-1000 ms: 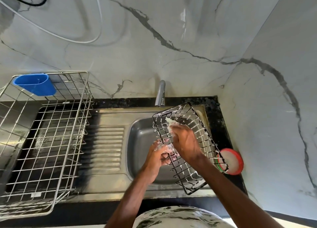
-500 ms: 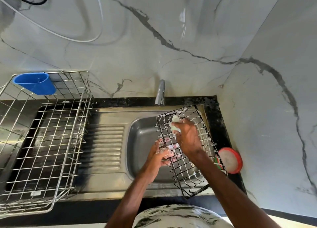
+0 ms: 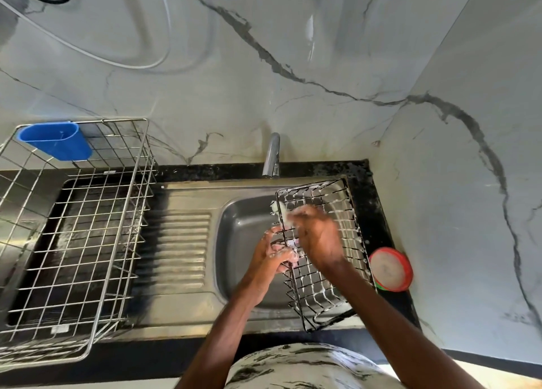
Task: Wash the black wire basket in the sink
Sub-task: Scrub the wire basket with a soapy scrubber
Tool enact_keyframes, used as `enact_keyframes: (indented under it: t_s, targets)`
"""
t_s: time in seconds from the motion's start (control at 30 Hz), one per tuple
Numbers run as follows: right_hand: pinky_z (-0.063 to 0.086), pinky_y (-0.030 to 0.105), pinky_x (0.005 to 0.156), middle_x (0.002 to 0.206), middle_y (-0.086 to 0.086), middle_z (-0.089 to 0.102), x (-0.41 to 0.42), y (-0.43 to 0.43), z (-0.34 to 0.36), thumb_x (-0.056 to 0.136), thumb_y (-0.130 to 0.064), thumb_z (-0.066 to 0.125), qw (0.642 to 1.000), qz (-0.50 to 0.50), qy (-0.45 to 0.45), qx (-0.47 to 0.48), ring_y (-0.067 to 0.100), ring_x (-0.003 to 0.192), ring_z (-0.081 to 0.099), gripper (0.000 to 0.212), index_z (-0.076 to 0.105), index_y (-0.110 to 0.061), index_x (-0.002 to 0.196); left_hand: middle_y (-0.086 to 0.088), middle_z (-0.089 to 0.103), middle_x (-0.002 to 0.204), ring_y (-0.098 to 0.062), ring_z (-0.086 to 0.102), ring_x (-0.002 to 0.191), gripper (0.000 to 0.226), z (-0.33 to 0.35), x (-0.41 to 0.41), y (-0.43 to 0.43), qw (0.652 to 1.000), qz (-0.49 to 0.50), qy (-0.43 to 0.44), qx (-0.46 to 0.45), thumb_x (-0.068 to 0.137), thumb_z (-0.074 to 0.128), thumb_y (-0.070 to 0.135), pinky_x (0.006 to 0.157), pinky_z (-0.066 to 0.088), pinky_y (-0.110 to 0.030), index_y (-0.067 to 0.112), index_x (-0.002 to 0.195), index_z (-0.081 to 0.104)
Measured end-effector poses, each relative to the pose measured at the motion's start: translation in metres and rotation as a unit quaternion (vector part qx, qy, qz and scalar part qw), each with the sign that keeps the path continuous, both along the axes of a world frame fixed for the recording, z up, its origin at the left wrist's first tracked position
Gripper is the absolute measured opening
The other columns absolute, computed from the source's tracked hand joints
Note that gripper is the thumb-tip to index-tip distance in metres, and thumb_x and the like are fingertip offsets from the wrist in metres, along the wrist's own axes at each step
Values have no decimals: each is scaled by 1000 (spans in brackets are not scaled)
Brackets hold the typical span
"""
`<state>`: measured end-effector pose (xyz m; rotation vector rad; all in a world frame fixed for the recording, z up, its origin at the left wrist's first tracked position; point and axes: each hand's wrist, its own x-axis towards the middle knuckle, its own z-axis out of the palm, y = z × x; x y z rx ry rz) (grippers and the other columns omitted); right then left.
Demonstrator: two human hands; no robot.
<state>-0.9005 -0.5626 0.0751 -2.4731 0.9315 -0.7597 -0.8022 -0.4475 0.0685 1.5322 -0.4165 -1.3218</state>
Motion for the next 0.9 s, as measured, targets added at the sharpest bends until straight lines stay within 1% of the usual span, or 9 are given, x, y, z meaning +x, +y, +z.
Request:
enact_keyframes:
  t_s: [0.1,0.2,0.33,0.4,0.5,0.6,0.7,0.83,0.9]
  targets:
    - [32,3,45,95,1,67,-4,16,-7,97,-6,43,995,56,76,-33,8,62,63,32,75,-11,97,-2,66,109,-23,62,104,54,-1,1,-1,1000,19,15,-3,65,72,31,84,49,-39,34,116,56]
    - [37,11,40,95,6,70,-19,-10,-16,106,-25,37,998,-39,56,-2,11,65,65,41,78,-20,103,5,70,106,-12,67,91,50,-3,1,-1,999,34,20,-11,71,66,24,85,52,-42,37,118,53]
    - [22,4,37,93,10,74,-15,-12,-10,104,-16,42,989,-138,46,20,0,59,60,38,79,-16,98,0,59,111,-17,64,97,54,1,-3,-5,1000,6,6,-14,77,70,25,79,48,-34,37,126,49]
    - [33,7,38,91,7,73,-10,7,-8,103,-14,44,997,-68,30,25,-5,54,56,33,77,-15,97,-1,60,109,-18,61,96,61,1,-3,-6,1000,15,1,-12,70,67,29,79,48,-34,35,128,50]
    - [41,9,45,103,7,71,-13,22,-18,103,-13,49,994,51,100,-19,10,63,67,25,74,-17,105,1,66,110,-21,64,98,60,1,1,-5,999,36,11,-5,69,67,28,79,48,-35,34,126,53]
    - [25,3,39,98,8,74,-19,2,-13,109,-21,35,997,-41,69,6,7,57,60,44,77,-18,95,3,70,112,-21,67,99,53,0,4,-4,999,44,26,-4,71,66,25,80,49,-36,39,120,52]
    - [31,6,36,90,15,73,-21,-5,-8,103,-6,44,992,-121,8,33,18,54,63,34,76,-9,93,6,61,116,-22,64,102,54,4,3,-7,998,45,28,-19,70,66,26,87,48,-40,40,119,51]
    - [24,0,45,93,-1,65,-7,25,-18,96,-2,49,997,44,68,-17,3,58,52,26,71,-14,99,0,67,113,-21,64,99,78,8,5,-10,998,48,33,-28,52,79,35,97,48,-51,34,127,55]
    - [36,3,46,98,-1,64,-14,18,-23,101,-4,43,994,70,85,-3,3,62,56,31,72,-16,103,-2,68,116,-20,65,97,70,8,9,-7,997,56,38,-30,54,79,33,94,48,-49,36,120,58]
